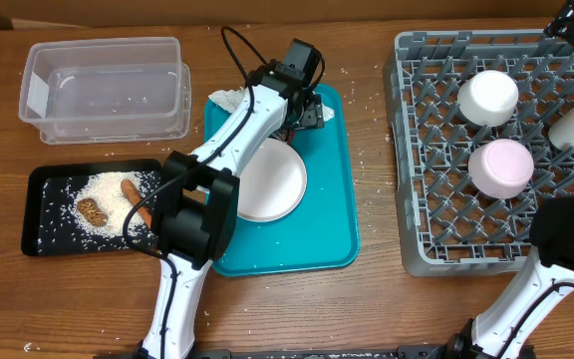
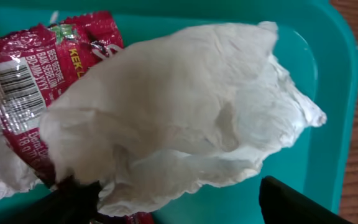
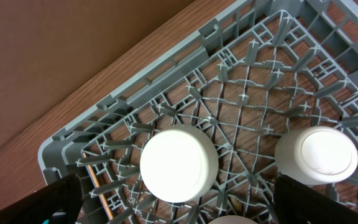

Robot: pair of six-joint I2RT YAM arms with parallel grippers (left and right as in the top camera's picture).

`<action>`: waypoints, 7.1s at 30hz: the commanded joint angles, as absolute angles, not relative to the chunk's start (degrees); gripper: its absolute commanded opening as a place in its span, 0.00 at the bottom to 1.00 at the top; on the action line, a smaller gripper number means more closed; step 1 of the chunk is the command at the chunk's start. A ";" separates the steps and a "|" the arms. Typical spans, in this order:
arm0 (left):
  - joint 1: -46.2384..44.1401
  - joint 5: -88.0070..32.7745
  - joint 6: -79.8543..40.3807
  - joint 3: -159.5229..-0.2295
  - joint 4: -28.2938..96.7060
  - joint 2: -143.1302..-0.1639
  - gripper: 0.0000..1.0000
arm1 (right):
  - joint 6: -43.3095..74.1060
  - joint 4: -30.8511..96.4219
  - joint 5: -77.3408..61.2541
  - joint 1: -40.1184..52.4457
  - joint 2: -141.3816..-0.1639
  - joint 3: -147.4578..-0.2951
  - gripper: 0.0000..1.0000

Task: Sort waste into correct bins and load items into the dishwasher
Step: 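Grasp the crumpled white paper with the left gripper, then carry the white paper to the clear plastic bin and release, then reach the left gripper to the red wrapper and grasp it, then carry the red wrapper to the clear bin and release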

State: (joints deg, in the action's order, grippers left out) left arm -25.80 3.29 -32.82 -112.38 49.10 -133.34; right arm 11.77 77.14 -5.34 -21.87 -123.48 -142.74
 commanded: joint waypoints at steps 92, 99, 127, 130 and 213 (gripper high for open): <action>-21.30 35.51 -36.88 -115.33 50.43 -112.20 0.04 | 11.84 76.79 -5.17 -21.89 -122.37 -143.70 1.00; -15.05 40.25 -36.88 -115.28 49.76 -110.93 0.04 | 11.84 76.79 -5.17 -21.89 -122.37 -143.70 1.00; -7.73 -8.38 -25.04 -115.22 57.56 -116.84 0.97 | 11.84 76.79 -5.17 -21.89 -122.37 -143.70 1.00; -11.55 -8.38 -25.08 -115.22 58.87 -118.78 0.91 | 11.84 76.79 -5.17 -21.89 -122.37 -143.70 1.00; -6.28 35.57 -43.29 -114.58 50.06 -117.12 0.06 | 11.84 76.79 -5.17 -21.87 -122.37 -143.70 1.00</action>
State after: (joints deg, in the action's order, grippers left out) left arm -9.76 30.76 -44.45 -114.04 51.62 -115.55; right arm 11.79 77.12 -5.34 -21.87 -123.48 -142.74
